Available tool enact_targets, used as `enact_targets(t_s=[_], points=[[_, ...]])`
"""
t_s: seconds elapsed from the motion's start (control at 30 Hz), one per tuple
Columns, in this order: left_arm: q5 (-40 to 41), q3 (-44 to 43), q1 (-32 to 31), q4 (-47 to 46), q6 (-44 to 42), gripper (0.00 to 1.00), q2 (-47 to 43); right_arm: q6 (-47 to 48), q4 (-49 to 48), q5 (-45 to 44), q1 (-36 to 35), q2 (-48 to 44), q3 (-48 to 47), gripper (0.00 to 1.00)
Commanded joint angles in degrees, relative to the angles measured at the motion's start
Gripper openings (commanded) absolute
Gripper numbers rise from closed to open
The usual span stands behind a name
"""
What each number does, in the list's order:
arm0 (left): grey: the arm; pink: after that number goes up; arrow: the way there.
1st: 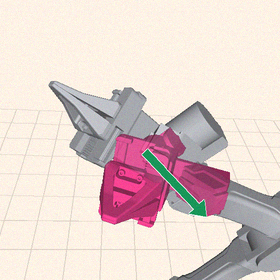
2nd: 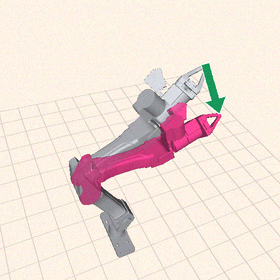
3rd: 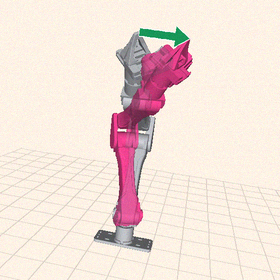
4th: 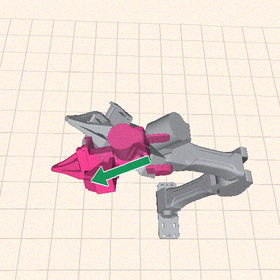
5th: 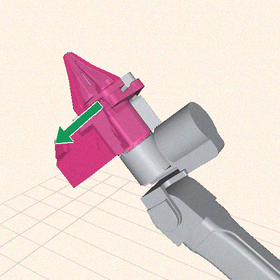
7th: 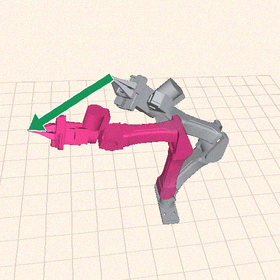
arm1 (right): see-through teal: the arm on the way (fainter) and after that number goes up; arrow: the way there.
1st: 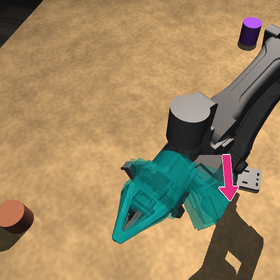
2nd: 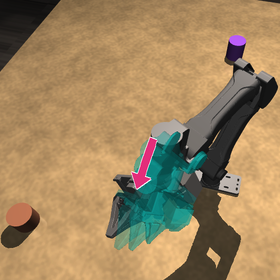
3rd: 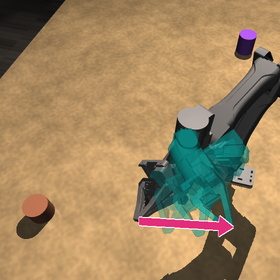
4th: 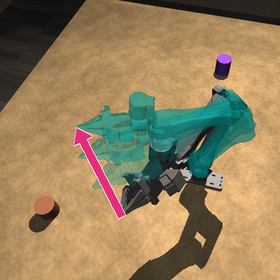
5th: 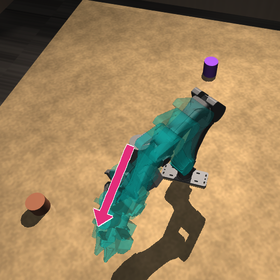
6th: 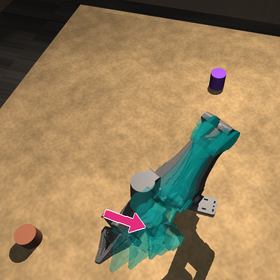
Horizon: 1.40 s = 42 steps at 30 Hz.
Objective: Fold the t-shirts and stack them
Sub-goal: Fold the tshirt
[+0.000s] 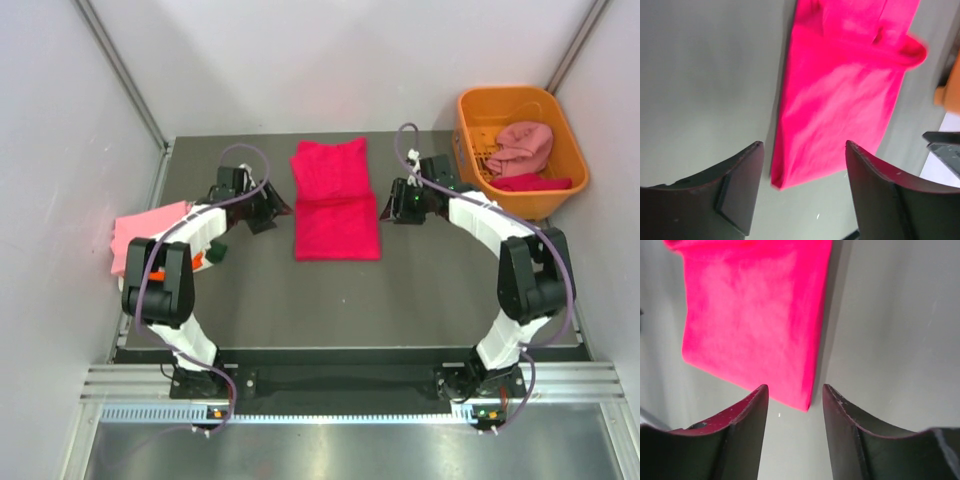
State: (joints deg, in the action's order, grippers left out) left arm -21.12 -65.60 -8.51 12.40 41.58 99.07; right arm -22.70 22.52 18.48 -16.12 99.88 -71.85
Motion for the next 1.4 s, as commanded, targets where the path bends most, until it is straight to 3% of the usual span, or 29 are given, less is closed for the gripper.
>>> enact_targets(t_s=[0.0, 0.17, 0.27, 0.63, 0.83, 0.97, 1.17, 1.37], points=[[-1.90, 5.30, -0.98, -3.17, -1.68, 0.70, -3.26, -0.77, -6.26, 3.40, -0.66, -4.24, 5.39, 0.48], [-1.73, 12.69, -3.44, -4.23, -1.86, 0.59, -7.12, -1.55, -9.16, 4.19, -4.00, -6.00, 14.10, 0.49], [-1.46, 14.97, -3.70, -4.76, -2.12, 0.59, -8.10, -2.52, -11.88, 4.28, -5.14, -6.45, 17.62, 0.48], [-1.81, 16.65, -4.49, -5.99, -2.03, 0.59, -5.90, -3.93, -14.52, 4.19, -6.03, -0.30, 16.93, 0.45], [-1.99, 16.56, -4.76, -6.60, -1.77, 0.59, -4.67, -3.49, -14.61, 4.46, -6.29, 2.78, 15.60, 0.31], [-2.17, 16.74, -5.20, -6.95, -1.59, 0.59, -3.97, -3.05, -15.14, 4.46, -6.38, 2.61, 16.31, 0.09], [-2.69, 17.00, -5.64, -8.53, -0.98, 0.59, -2.30, -2.88, -15.67, 4.90, -6.47, 1.99, 16.92, 0.04], [-2.78, 16.30, -5.90, -9.15, -0.71, 0.52, -0.63, -2.79, -15.76, 5.07, -6.38, 1.90, 17.10, 0.04]])
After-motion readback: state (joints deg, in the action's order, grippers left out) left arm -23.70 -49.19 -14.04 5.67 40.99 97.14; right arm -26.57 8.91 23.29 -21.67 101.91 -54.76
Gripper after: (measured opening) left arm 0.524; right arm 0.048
